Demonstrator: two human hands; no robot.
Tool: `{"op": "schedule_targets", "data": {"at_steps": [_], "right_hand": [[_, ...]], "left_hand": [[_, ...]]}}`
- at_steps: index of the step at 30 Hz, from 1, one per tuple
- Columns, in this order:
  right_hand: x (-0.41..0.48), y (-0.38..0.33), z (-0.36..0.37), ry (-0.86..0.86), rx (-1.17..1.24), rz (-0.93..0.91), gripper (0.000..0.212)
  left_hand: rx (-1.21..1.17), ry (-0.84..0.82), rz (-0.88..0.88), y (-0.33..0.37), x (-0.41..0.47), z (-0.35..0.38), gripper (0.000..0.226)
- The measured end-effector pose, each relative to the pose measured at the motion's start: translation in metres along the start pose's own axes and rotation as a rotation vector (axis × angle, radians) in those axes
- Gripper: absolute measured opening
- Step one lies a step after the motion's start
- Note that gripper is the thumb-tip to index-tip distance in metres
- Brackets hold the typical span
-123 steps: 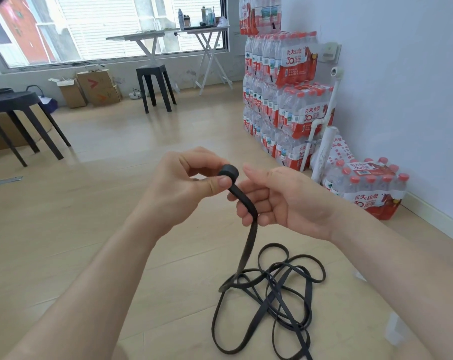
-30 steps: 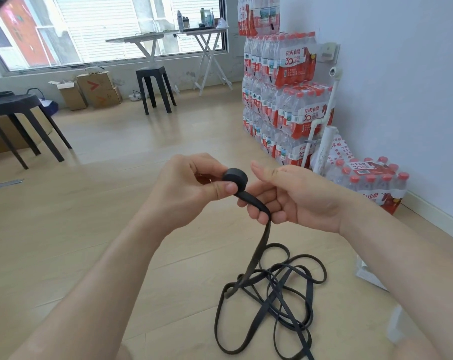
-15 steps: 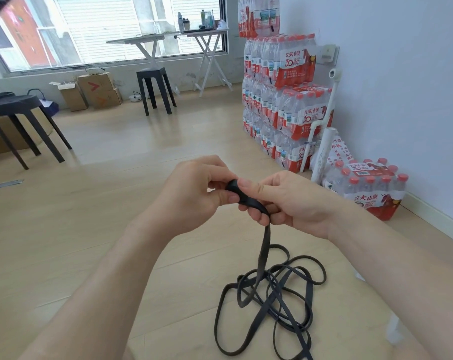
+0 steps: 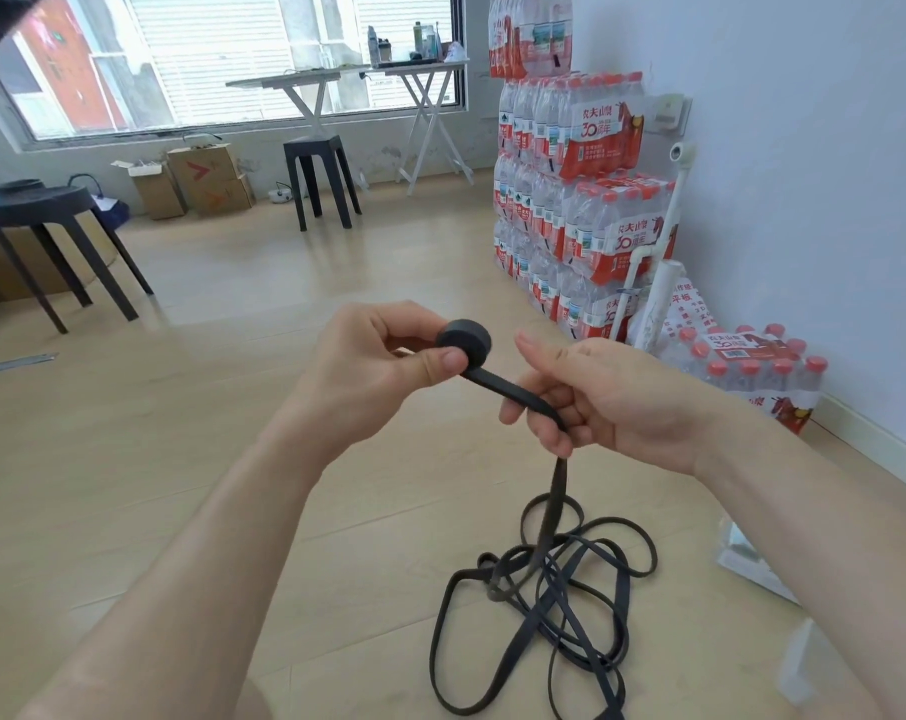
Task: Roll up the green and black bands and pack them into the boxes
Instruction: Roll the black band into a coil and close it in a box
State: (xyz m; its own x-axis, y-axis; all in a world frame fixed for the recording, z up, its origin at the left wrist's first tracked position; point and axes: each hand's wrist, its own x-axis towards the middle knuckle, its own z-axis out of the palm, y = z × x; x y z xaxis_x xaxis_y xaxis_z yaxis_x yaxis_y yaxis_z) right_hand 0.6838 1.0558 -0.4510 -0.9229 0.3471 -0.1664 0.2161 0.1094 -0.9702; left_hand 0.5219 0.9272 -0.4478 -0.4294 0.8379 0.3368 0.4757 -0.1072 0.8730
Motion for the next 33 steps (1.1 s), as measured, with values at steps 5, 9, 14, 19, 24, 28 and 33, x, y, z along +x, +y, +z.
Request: {"op": "schedule_targets", "data": {"at_steps": [5, 9, 14, 19, 24, 28, 33], "right_hand": [[0.001, -0.002, 0.003, 0.049, 0.003, -0.016, 0.062], [0.004, -0.002, 0.007, 0.103, 0.021, -0.012, 0.056], [0.007, 0.001, 0.018, 0.179, -0.065, -0.014, 0.045], [0.011, 0.006, 0.020, 0.206, -0.081, 0.004, 0.044], [0.010, 0.009, 0.013, 0.150, 0.104, 0.007, 0.031], [0.011, 0.010, 0.010, 0.074, 0.291, -0.033, 0.034], [0.012, 0.009, 0.011, -0.032, 0.500, -0.116, 0.038]], "left_hand": [[0.209, 0.016, -0.004, 0.001, -0.001, -0.003, 0.012], [0.345, -0.008, 0.051, 0.001, -0.001, -0.003, 0.016], [0.579, -0.084, 0.186, -0.002, 0.001, 0.000, 0.012], [0.701, -0.135, 0.223, -0.001, 0.000, 0.005, 0.007], [0.410, -0.075, 0.089, -0.003, -0.001, 0.008, 0.013], [0.027, -0.076, -0.048, -0.001, -0.004, 0.010, 0.017], [-0.443, -0.097, -0.164, -0.008, -0.003, 0.021, 0.016]]}}
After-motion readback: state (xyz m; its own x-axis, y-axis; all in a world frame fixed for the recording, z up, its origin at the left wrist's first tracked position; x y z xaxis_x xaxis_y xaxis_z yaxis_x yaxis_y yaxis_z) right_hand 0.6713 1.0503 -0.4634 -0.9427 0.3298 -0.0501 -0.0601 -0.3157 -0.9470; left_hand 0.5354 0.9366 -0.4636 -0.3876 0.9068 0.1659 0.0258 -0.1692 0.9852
